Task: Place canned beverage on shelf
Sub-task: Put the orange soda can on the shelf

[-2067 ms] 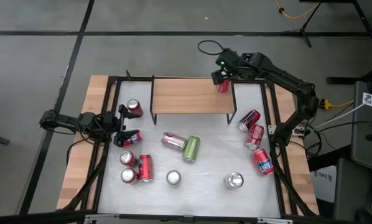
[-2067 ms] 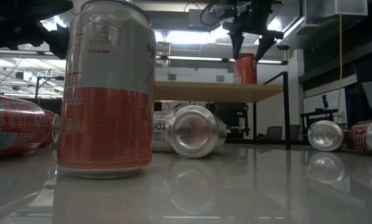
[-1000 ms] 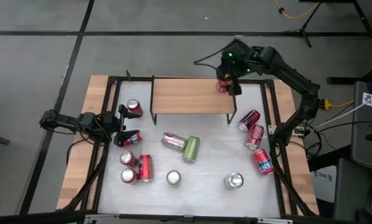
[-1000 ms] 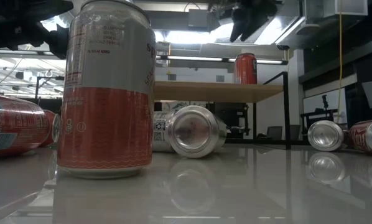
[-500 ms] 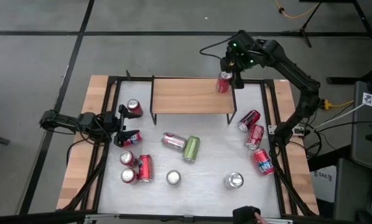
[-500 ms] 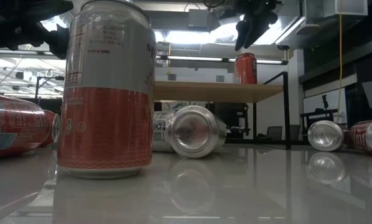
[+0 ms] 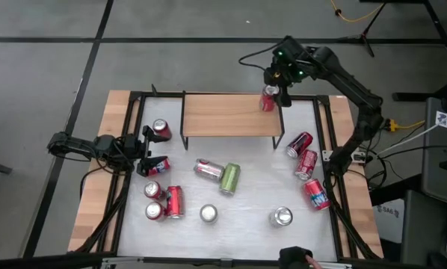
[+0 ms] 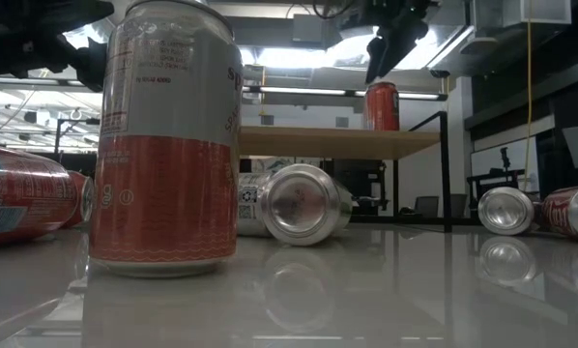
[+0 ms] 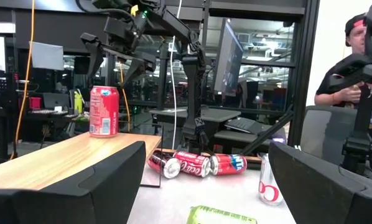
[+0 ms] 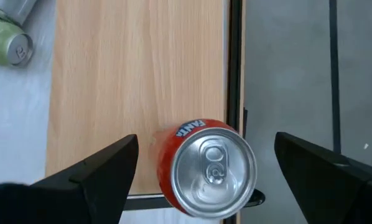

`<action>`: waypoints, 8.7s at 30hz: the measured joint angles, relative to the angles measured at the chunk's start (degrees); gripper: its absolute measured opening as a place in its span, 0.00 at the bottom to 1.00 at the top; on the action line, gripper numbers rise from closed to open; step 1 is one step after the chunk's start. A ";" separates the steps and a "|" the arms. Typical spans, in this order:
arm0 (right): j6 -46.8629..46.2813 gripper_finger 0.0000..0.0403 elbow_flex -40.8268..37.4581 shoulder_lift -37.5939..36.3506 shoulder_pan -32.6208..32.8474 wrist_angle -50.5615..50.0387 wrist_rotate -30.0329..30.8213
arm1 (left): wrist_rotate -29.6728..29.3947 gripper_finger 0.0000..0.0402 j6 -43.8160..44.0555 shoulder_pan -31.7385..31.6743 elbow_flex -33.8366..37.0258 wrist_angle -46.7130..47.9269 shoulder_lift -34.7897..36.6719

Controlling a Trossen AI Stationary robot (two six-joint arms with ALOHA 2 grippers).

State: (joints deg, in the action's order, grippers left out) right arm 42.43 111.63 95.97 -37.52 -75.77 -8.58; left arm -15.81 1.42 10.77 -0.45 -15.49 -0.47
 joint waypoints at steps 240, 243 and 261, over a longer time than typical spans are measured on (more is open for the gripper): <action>-34.49 0.74 -3.10 3.85 -1.03 -3.08 13.19 | 0.02 0.84 -0.05 0.01 0.02 0.00 0.01; -38.58 0.75 -3.10 3.86 -1.03 -3.01 13.48 | 0.02 0.84 -0.07 0.01 0.00 0.00 0.00; -56.01 0.76 -3.13 3.95 3.24 -3.52 18.97 | 0.02 0.84 -0.07 0.01 0.02 0.03 0.00</action>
State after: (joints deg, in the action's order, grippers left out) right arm -13.58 108.51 99.92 -34.28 -79.30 10.39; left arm -15.79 1.34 10.79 -0.43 -15.46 -0.47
